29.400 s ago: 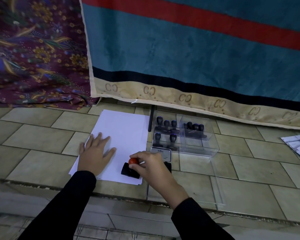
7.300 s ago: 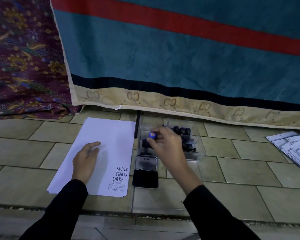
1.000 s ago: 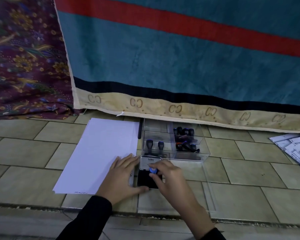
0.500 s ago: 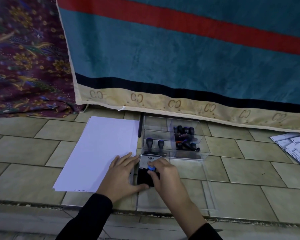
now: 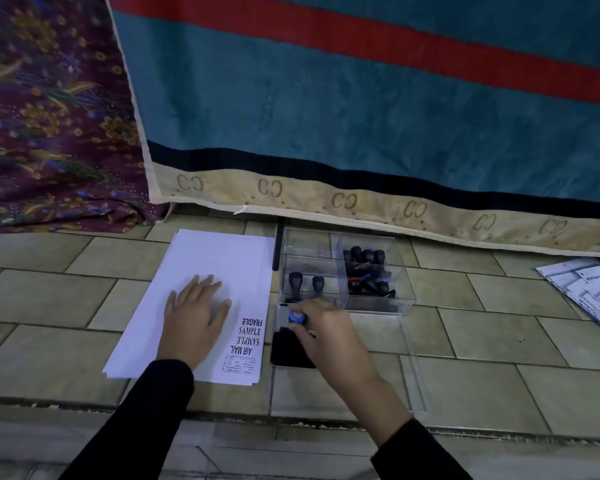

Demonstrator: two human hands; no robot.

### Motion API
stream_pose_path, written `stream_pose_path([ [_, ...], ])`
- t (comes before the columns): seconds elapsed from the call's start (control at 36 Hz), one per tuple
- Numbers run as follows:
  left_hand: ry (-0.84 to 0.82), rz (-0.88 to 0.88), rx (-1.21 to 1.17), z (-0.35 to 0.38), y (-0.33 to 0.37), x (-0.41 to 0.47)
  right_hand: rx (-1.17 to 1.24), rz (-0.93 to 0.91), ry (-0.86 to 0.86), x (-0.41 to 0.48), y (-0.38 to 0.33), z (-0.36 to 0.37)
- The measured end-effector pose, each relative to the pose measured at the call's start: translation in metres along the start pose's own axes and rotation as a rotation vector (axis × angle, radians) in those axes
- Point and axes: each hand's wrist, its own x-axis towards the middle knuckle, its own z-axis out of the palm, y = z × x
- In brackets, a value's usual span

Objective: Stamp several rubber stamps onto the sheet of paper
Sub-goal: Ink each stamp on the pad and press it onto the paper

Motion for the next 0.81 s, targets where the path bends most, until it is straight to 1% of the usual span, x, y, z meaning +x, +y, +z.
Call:
stream_pose_path([
  [0.06, -0.015, -0.055, 0.016, 0.004, -0.005, 0.002, 0.031, -0.047, 0.027, 0.011, -0.004, 0.001],
  [0.14, -0.016, -0.075, 0.043, 0.012, -0.009, 0.001, 0.040, -0.088, 0.033, 0.029, -0.011, 0.008],
  [0.31, -0.008, -0.074, 0.052, 0.016, -0.013, 0.002, 0.014, -0.110, -0.056, 0.056, -0.019, 0.030],
  [0.5, 0.001, -0.078, 0.079, 0.018, -0.014, 0.003, -0.071, -0.084, -0.171, 0.068, -0.021, 0.041],
  [0.81, 0.010, -0.080, 0.090, 0.021, -0.016, 0.004, -0.082, -0.073, -0.194, 0.064, -0.017, 0.047],
])
